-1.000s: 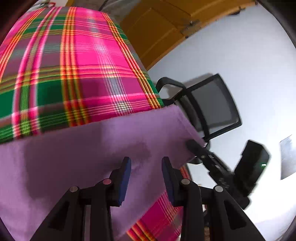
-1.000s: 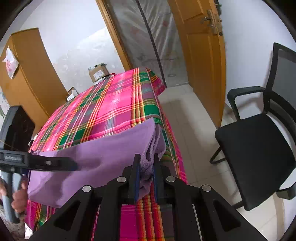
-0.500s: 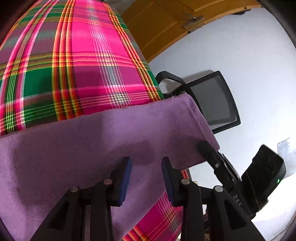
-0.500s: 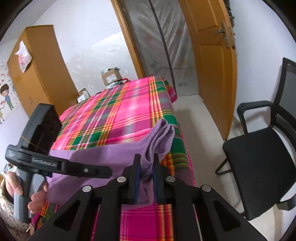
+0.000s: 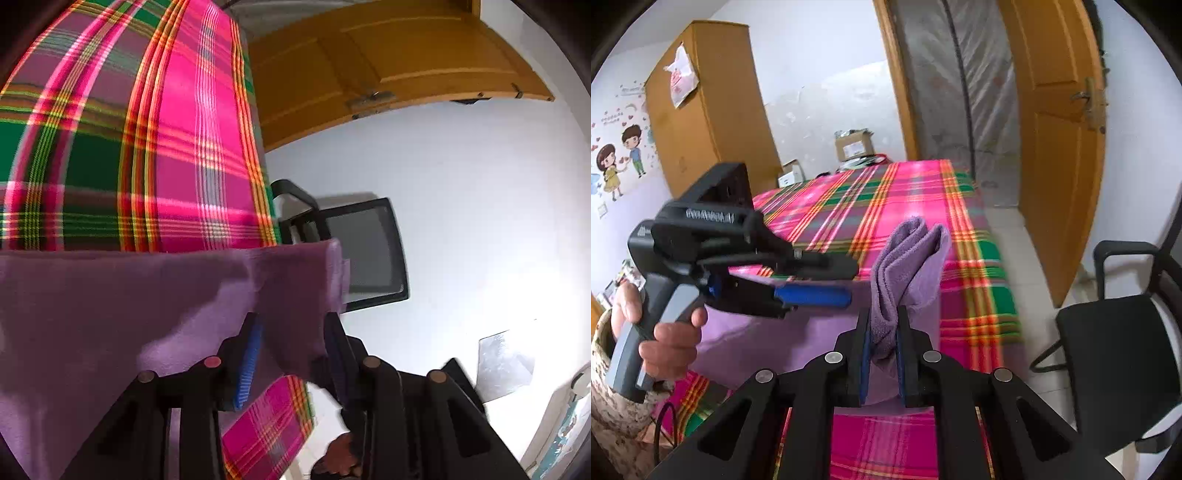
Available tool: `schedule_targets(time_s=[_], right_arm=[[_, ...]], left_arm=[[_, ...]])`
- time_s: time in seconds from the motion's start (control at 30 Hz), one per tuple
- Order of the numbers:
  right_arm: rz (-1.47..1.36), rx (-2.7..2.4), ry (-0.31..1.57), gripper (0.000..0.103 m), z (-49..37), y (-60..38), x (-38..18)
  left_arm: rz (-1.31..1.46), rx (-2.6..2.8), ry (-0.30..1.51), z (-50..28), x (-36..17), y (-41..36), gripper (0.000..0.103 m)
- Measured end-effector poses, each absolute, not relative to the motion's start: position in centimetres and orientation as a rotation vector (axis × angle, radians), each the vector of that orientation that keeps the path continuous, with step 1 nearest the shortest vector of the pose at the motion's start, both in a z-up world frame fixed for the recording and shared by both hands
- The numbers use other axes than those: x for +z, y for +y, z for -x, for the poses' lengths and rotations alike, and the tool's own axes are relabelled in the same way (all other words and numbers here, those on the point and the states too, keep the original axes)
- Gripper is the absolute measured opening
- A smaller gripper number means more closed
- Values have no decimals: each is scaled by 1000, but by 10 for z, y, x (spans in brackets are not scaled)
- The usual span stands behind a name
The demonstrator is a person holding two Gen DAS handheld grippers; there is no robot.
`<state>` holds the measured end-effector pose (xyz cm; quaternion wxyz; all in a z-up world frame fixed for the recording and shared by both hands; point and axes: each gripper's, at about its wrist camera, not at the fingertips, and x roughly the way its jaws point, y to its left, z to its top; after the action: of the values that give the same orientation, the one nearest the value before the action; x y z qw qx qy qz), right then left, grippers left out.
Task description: Fold clothes
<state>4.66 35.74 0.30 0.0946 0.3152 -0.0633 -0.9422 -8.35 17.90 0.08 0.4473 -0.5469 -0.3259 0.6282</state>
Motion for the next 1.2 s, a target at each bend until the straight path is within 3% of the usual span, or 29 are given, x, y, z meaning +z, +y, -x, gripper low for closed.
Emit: schedule_targets(time_s=[0.07,0.47,1.2], right_arm=[[-949,-2777,-181,12,-44,352,-1],[-1014,-2672,-76,12,-32,313,-18],[-1000,-2640,1,12,-24,294,-25]], left_arm=[[1317,1551,-831,83,5,173,41],[1325,1587,-840,82,-6,152,44],[1370,1561,-921,85,-29,147,44]])
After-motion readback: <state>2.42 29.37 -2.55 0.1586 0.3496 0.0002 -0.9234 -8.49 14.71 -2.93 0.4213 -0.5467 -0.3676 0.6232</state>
